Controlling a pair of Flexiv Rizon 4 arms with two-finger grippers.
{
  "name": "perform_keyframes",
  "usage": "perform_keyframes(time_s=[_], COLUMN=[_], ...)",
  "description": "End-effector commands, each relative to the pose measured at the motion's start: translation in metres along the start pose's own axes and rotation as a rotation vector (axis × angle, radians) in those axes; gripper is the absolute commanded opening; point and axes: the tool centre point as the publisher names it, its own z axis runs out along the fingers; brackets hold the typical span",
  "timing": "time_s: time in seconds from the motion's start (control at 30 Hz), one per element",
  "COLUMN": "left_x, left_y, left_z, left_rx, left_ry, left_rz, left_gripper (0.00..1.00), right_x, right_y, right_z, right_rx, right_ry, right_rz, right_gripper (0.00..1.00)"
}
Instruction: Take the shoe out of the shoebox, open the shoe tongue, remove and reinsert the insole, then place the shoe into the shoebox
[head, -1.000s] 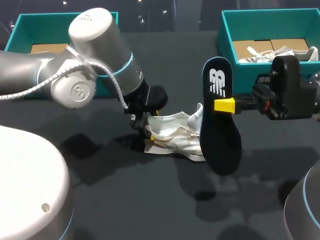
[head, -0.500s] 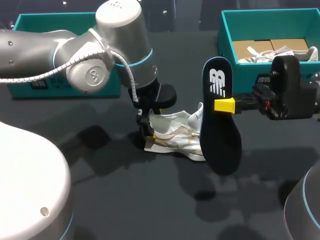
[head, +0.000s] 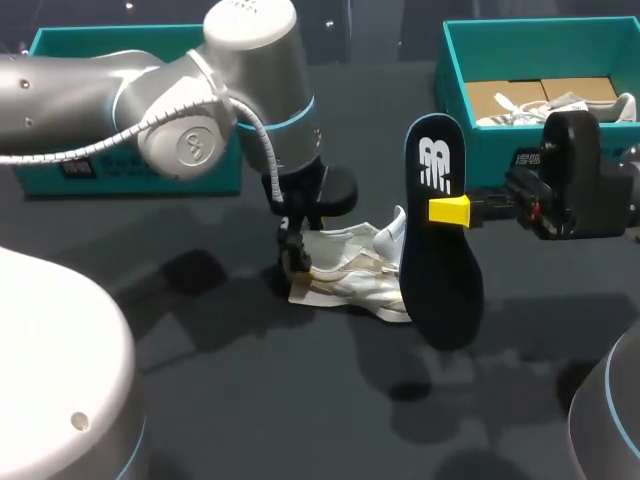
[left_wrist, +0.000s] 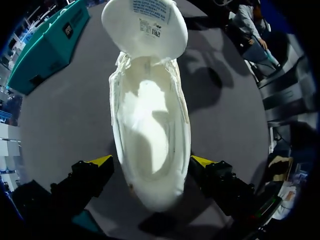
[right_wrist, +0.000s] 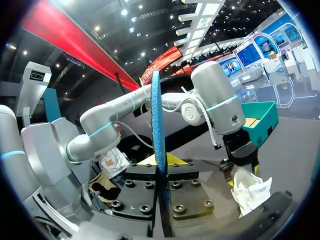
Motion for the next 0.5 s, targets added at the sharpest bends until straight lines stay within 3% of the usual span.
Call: perform_keyframes(time_s=[0.03, 0.27, 0.5], left_x=[-0.001, -0.018, -0.043], left_y=[-0.001, -0.019, -0.046], left_z=[-0.017, -0.029, -0.015], left_rx=[-0.004, -0.009, -0.036], left_ry=[-0.01, -0.042, -0.071], left_rz=[0.017, 0.053, 0.081], left_gripper=[1.0, 1.0, 1.0], right_x=[0.0, 0.0, 0.0], right_y=[-0.001, -0.001, -0.001], right_z=[0.001, 0.001, 0.001], right_rx=[0.001, 0.001, 0.001], right_ry=[-0.002, -0.002, -0.002], right_rz=[0.001, 0.001, 0.001], right_gripper=[0.0, 0.0, 0.0])
